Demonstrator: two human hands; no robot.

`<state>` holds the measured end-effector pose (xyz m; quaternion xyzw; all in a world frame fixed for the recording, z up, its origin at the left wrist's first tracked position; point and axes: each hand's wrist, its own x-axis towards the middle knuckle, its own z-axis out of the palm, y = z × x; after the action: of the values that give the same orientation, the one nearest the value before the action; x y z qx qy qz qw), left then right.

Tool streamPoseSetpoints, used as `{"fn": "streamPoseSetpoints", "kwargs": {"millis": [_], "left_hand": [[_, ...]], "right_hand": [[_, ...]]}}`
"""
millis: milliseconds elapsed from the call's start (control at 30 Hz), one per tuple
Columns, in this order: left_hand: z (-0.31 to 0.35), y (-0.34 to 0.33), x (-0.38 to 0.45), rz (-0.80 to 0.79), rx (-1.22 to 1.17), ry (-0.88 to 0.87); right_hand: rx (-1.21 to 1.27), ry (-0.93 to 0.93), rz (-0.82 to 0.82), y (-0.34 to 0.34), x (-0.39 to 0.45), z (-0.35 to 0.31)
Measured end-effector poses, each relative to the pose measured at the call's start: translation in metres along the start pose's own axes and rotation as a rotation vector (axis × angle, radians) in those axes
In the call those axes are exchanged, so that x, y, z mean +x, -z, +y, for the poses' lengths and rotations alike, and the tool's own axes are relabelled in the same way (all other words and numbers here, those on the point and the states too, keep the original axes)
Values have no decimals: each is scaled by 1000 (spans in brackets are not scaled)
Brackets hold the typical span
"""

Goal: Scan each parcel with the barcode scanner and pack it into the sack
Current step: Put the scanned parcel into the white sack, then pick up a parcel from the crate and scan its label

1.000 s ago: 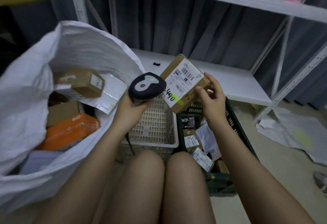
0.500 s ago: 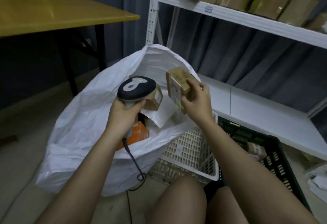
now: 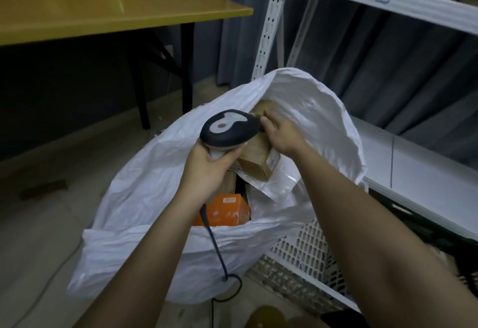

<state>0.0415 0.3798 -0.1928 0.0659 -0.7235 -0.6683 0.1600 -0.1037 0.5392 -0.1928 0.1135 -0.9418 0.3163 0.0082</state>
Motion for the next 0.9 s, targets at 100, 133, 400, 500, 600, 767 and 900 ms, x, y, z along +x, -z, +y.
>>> {"fn": "streamPoseSetpoints", "kwargs": {"millis": [100,133,400,500,600,767,900], "left_hand": [[0,-2,-2,-15,-6,3],[-1,-4,-4,-30,-10,7],[17,-27,-40,-143,-19,3],[31,-48,-60,-208,-15,-21],[41,-78,-80,-301,-29,-54],[51,-149,-116,-498,1,-103],[39,-221,-138,-674,9,-83]], "right_hand": [[-8,-52,-179,3,-8,3],[10,-56,-165,5,-14,4],[119,18,119,49,-92,6],[171,18,277,72,-134,16],[269,-28,438,95,-184,40],[257,-230,523,124,-262,122],[211,-426,543,133,-312,205]]}}
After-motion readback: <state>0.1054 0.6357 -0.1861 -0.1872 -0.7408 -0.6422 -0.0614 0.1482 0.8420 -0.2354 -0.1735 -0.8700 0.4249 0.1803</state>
